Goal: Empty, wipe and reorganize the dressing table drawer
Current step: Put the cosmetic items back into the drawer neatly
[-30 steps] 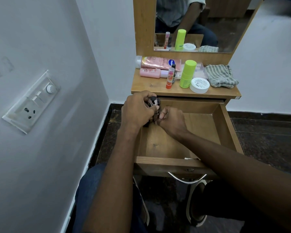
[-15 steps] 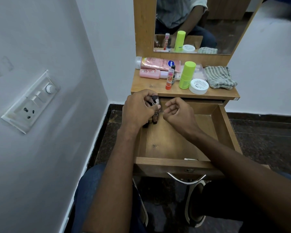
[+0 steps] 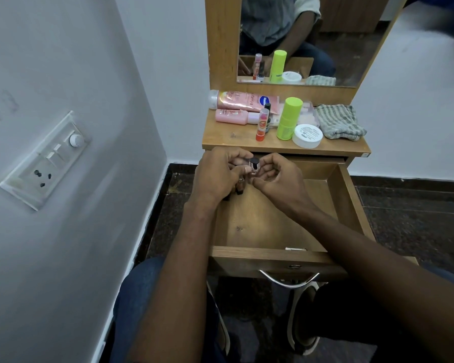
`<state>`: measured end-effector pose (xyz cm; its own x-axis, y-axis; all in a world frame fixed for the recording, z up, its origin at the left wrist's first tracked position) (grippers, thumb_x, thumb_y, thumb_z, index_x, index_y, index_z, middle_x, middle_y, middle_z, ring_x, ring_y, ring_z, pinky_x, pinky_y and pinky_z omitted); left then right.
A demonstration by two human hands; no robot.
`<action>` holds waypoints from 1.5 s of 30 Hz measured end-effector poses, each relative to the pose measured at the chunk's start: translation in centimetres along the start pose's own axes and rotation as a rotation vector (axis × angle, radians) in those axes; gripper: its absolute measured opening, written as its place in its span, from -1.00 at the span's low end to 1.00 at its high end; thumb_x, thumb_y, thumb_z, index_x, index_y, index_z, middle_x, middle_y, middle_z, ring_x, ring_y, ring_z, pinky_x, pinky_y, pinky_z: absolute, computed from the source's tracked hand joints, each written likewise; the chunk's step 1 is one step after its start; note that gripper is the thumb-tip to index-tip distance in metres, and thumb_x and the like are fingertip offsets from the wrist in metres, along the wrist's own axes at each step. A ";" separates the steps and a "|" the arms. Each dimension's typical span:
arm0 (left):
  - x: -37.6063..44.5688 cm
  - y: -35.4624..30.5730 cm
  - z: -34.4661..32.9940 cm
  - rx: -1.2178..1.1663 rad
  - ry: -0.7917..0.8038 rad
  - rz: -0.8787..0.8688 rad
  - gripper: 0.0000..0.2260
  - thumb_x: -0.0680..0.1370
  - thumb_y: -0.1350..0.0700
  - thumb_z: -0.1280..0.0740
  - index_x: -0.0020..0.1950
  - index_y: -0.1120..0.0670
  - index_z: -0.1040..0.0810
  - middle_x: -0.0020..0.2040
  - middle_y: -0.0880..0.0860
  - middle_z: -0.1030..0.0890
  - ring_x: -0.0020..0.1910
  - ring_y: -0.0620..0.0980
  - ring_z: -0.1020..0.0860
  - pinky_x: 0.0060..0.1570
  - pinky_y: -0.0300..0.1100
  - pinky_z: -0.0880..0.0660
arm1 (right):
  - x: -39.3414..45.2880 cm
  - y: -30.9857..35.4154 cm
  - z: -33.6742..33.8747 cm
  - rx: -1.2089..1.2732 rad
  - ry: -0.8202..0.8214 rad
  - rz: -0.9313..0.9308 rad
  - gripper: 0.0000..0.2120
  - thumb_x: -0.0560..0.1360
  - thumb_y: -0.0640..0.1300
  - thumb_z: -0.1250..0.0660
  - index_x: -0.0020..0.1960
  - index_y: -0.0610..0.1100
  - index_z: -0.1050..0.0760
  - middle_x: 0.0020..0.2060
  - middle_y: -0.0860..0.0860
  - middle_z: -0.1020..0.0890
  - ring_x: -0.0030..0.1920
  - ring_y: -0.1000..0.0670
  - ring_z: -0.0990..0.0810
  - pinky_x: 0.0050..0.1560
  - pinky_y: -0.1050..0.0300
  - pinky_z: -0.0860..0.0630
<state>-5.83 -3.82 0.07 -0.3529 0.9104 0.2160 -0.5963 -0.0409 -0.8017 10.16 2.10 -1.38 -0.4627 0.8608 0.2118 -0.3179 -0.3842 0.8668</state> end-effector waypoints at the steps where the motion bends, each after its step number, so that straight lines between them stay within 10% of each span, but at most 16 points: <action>1: 0.0 -0.1 -0.1 0.002 0.003 -0.001 -0.80 0.56 0.17 -0.55 0.15 -0.04 -0.76 -0.13 -0.16 -0.75 -0.37 -0.32 -0.63 -0.36 -0.35 -0.50 | 0.0 0.1 0.0 -0.012 0.001 0.012 -0.72 0.41 -0.23 -0.58 0.07 -0.09 -0.60 -0.14 0.01 -0.70 -0.17 0.01 -0.67 -0.14 0.11 -0.67; 10: -0.3 0.4 1.2 0.000 -0.131 0.079 -0.90 0.61 0.09 -0.50 0.00 -0.12 -0.76 -0.22 -0.17 -0.73 -0.47 -0.17 -0.65 -0.23 -0.10 -0.69 | 1.1 -1.7 0.0 -0.354 0.019 -0.069 -0.87 0.39 -0.16 -0.58 -0.16 0.00 -0.66 -0.25 0.13 -0.68 -0.21 0.13 -0.65 -0.21 0.20 -0.54; 14: -0.5 0.0 2.3 -0.004 -0.267 0.125 -0.86 0.62 0.13 -0.47 -0.04 -0.13 -0.74 -0.26 -0.18 -0.71 -0.37 -0.25 -0.66 -0.38 -0.45 -0.49 | 2.0 -2.4 -0.9 -0.426 0.084 -0.146 -0.84 0.39 -0.24 -0.58 -0.22 -0.05 -0.64 -0.26 0.06 -0.66 -0.20 0.10 -0.60 -0.32 0.22 -0.46; 23: -0.6 -0.2 2.2 -0.025 -0.265 0.126 -0.87 0.61 0.11 -0.48 -0.02 -0.15 -0.73 -0.27 -0.19 -0.71 -0.33 -0.23 -0.68 -0.36 -0.48 -0.49 | 2.6 -3.0 -2.2 -0.355 -0.034 -0.284 -0.84 0.38 -0.32 -0.55 -0.21 -0.11 -0.62 -0.24 -0.02 -0.69 -0.16 -0.01 -0.66 -0.17 0.03 -0.64; 29: -0.6 0.0 1.7 -0.051 -0.216 0.111 -0.91 0.64 0.07 -0.46 0.01 -0.10 -0.75 -0.21 -0.14 -0.73 -0.51 -0.04 -0.66 -0.33 -0.05 -0.68 | 2.6 -3.9 -2.4 -0.348 -0.065 -0.331 -0.83 0.36 -0.28 -0.59 -0.25 -0.11 -0.62 -0.27 0.00 -0.68 -0.18 0.02 -0.65 -0.31 0.17 -0.50; 45: -0.1 -1.5 0.8 0.067 -0.177 0.069 -0.91 0.63 0.05 -0.45 0.04 -0.12 -0.75 -0.18 -0.19 -0.73 -0.44 -0.24 -0.59 -0.20 -0.03 -0.70 | 2.3 -0.5 0.4 -0.386 -0.149 -0.249 -0.85 0.41 -0.26 -0.45 -0.26 -0.04 -0.59 -0.26 0.04 -0.66 -0.15 0.00 -0.61 -0.21 0.14 -0.45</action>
<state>-5.51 -4.19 1.71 -0.5125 0.8181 0.2608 -0.6107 -0.1338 -0.7805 9.63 4.38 -1.11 -0.2187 0.9700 0.1064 -0.7007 -0.2320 0.6747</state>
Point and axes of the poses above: each hand's wrist, its own x-axis towards the middle knuckle, its own z-axis out of the back of the hand, y = z × x, the point moved 5 cm from there along x, towards the middle knuckle
